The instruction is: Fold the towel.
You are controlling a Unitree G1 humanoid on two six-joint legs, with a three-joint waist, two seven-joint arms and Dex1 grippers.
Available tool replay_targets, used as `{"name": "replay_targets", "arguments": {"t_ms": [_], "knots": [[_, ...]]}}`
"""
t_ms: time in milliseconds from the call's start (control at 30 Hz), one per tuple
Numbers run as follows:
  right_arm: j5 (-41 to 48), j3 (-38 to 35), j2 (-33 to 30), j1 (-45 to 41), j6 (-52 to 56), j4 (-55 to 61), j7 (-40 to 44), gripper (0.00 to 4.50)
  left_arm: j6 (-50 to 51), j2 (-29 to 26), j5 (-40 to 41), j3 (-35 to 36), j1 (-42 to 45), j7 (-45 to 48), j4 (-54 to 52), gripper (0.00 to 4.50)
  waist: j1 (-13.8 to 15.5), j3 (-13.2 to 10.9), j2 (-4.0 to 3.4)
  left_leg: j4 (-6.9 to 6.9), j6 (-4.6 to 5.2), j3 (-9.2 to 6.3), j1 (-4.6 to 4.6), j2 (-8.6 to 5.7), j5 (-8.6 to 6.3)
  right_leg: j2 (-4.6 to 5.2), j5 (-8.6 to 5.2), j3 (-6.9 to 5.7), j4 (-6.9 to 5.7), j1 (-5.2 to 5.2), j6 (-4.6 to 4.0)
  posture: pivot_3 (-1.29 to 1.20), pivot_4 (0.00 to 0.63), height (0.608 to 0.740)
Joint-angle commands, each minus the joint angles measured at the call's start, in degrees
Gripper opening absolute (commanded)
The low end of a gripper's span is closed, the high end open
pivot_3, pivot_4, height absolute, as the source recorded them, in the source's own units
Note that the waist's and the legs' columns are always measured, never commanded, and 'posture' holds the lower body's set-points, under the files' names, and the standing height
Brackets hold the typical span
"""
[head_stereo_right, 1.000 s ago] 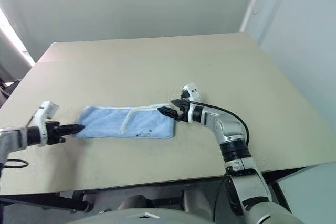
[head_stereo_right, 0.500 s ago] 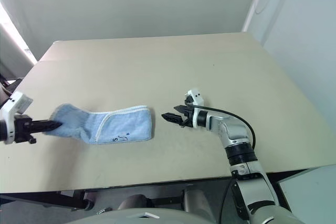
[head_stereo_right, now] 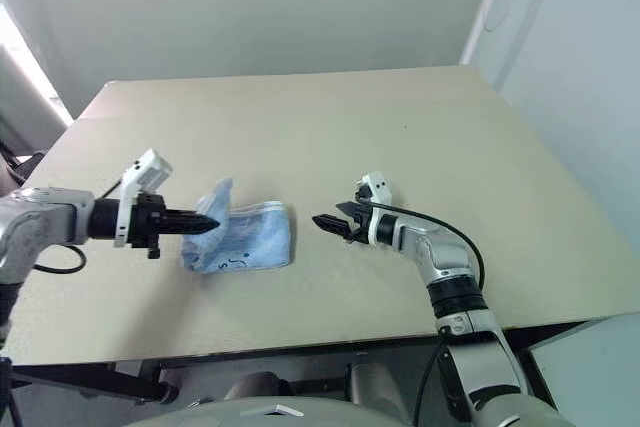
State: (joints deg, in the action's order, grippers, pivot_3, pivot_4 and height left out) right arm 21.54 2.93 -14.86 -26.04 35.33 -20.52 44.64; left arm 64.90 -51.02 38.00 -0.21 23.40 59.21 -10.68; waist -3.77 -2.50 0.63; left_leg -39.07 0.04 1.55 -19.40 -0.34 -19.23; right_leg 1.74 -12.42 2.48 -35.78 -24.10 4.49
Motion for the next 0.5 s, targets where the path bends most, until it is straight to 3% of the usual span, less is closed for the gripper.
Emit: {"name": "replay_targets", "arguments": {"t_ms": [33,267,500], "knots": [[-1.0,-2.3,-0.9,0.9,-0.5,-1.7,-2.8,4.5,-2.1,3.9,-3.1,-4.6,2.0,-3.3,1.3,0.03,0.1,0.0,-0.01,-0.03,0.0,0.0,0.06,-0.01,0.0,-0.01,-0.02,0.01,0.06,0.12,0.06,0.0,0.0,0.74],[-0.7,-3.5,-1.4,0.8,-0.7,-2.1,-4.3,4.5,-3.2,7.8,-4.1,-8.6,2.3,-3.4,3.4,0.03,0.1,0.0,0.07,-0.06,0.01,0.01,0.02,-0.01,0.0,-0.02,0.15,0.07,0.26,0.2,0.0,0.0,0.0,0.74],[-1.7,-3.4,-1.0,-0.4,-2.2,-5.2,-5.0,4.5,-3.0,9.8,-1.6,-4.7,2.9,-3.1,4.9,2.52,0.5,0.1,0.08,-0.11,0.01,-0.01,0.1,-0.02,0.0,-0.05,0.14,0.09,0.33,0.35,0.07,0.0,0.0,0.74]]}}
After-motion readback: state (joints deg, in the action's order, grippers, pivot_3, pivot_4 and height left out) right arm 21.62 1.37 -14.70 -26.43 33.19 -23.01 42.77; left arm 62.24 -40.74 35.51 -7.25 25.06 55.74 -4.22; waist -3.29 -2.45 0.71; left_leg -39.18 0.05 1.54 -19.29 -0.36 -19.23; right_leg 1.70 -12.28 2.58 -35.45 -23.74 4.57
